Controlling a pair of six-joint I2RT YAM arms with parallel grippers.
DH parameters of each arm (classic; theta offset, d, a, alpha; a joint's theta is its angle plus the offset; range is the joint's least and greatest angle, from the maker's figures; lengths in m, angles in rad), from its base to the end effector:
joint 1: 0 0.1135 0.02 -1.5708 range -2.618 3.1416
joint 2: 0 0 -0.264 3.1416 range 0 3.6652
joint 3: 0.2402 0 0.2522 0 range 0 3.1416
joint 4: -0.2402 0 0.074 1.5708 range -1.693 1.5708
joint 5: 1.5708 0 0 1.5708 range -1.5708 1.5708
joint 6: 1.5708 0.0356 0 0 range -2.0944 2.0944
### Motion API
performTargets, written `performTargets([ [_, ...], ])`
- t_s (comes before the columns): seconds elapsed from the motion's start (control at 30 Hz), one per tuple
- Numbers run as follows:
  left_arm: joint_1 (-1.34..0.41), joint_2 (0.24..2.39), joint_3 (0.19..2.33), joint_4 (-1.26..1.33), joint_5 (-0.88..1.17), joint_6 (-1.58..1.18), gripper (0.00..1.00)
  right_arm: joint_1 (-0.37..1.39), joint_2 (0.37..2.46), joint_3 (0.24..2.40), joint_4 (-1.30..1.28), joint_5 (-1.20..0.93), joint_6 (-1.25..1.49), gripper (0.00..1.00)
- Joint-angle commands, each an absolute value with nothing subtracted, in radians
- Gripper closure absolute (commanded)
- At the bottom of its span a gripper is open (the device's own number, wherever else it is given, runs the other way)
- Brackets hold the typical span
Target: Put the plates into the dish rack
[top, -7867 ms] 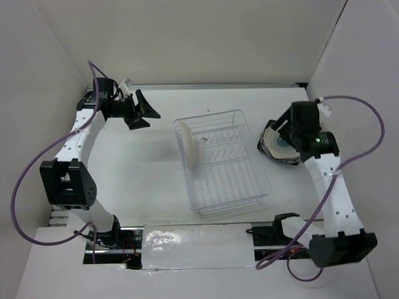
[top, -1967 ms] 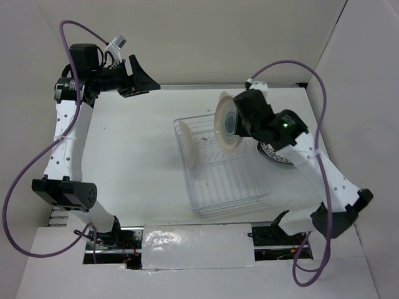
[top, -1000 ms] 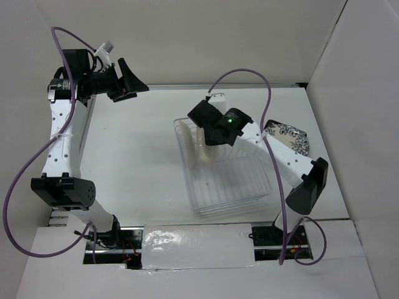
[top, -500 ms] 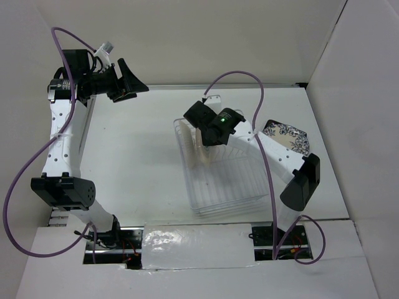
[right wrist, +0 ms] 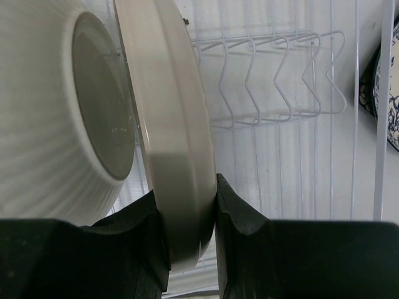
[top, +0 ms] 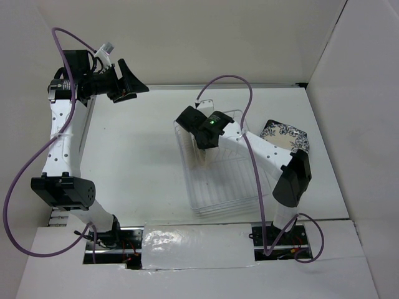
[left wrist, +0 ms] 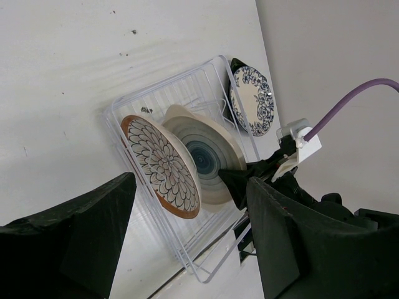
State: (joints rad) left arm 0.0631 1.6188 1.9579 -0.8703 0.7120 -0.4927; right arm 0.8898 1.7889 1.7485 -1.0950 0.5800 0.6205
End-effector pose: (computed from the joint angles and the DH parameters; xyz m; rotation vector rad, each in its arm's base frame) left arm 0.3316 -0.0024 0.4641 -0.1441 2.1086 -1.0032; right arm 0.2469 0.2737 0.3272 -0.1674 2.4324 -0.1598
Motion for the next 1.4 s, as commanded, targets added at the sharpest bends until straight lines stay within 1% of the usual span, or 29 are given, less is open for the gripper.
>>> performTargets([
  [0.0, 0.069, 1.591, 1.954, -0.851, 0.736, -0.466, 0.16, 0.907, 1.781, 1.775, -0.992, 0.6, 0.623, 1.0],
  [0.13, 0.069, 1.591, 1.95, -0.85, 0.735, -0.466, 0.16, 0.899, 1.796, 1.763, -0.992, 0.575, 0.624, 0.99],
  [0.2, 0.068, 1.592, 1.95, -0.847, 0.736, -0.468, 0.16, 0.896, 1.799, 1.759, -0.992, 0.565, 0.624, 0.93],
  [0.23, 0.069, 1.592, 1.948, -0.848, 0.739, -0.468, 0.16, 0.894, 1.805, 1.758, -0.996, 0.561, 0.626, 0.86],
  [0.3, 0.069, 1.592, 1.947, -0.847, 0.738, -0.468, 0.16, 0.894, 1.807, 1.759, -0.996, 0.555, 0.624, 0.81],
  [0.33, 0.069, 1.591, 1.944, -0.845, 0.738, -0.468, 0.16, 0.894, 1.809, 1.758, -0.994, 0.551, 0.626, 0.77],
  [0.4, 0.069, 1.589, 1.942, -0.845, 0.738, -0.468, 0.16, 0.893, 1.809, 1.766, -0.999, 0.551, 0.629, 0.73],
  [0.43, 0.069, 1.589, 1.942, -0.845, 0.738, -0.468, 0.16, 0.891, 1.81, 1.767, -1.003, 0.549, 0.629, 0.62],
  [0.47, 0.069, 1.588, 1.942, -0.845, 0.739, -0.468, 0.16, 0.891, 1.809, 1.775, -1.005, 0.549, 0.63, 0.58],
  [0.57, 0.068, 1.591, 1.942, -0.845, 0.739, -0.468, 0.16, 0.888, 1.801, 1.789, -1.017, 0.552, 0.63, 0.46],
  [0.63, 0.069, 1.591, 1.942, -0.845, 0.741, -0.468, 0.17, 0.884, 1.793, 1.801, -1.032, 0.557, 0.626, 0.42],
  [0.9, 0.069, 1.588, 1.934, -0.842, 0.744, -0.471, 0.17, 0.856, 1.729, 1.87, -1.1, 0.609, 0.617, 0.41],
  [1.1, 0.067, 1.588, 1.939, -0.842, 0.742, -0.469, 0.16, 0.761, 1.615, 1.882, -1.141, 0.682, 0.589, 0.4],
  [1.13, 0.069, 1.589, 1.939, -0.845, 0.742, -0.471, 0.17, 0.714, 1.571, 1.875, -1.146, 0.689, 0.589, 0.4],
  [1.17, 0.068, 1.589, 1.939, -0.844, 0.741, -0.469, 0.16, 0.686, 1.548, 1.865, -1.144, 0.692, 0.589, 0.34],
  [1.23, 0.067, 1.589, 1.939, -0.842, 0.738, -0.469, 0.16, 0.573, 1.449, 1.778, -1.115, 0.675, 0.584, 0.3],
  [1.3, 0.067, 1.589, 1.94, -0.842, 0.736, -0.471, 0.16, 0.468, 1.378, 1.637, -1.034, 0.57, 0.583, 0.29],
  [1.33, 0.066, 1.592, 1.944, -0.842, 0.735, -0.471, 0.16, 0.36, 1.3, 1.578, -0.966, 0.519, 0.594, 0.28],
  [1.37, 0.064, 1.594, 1.947, -0.841, 0.735, -0.469, 0.16, 0.3, 1.266, 1.457, -0.935, 0.417, 0.607, 0.28],
])
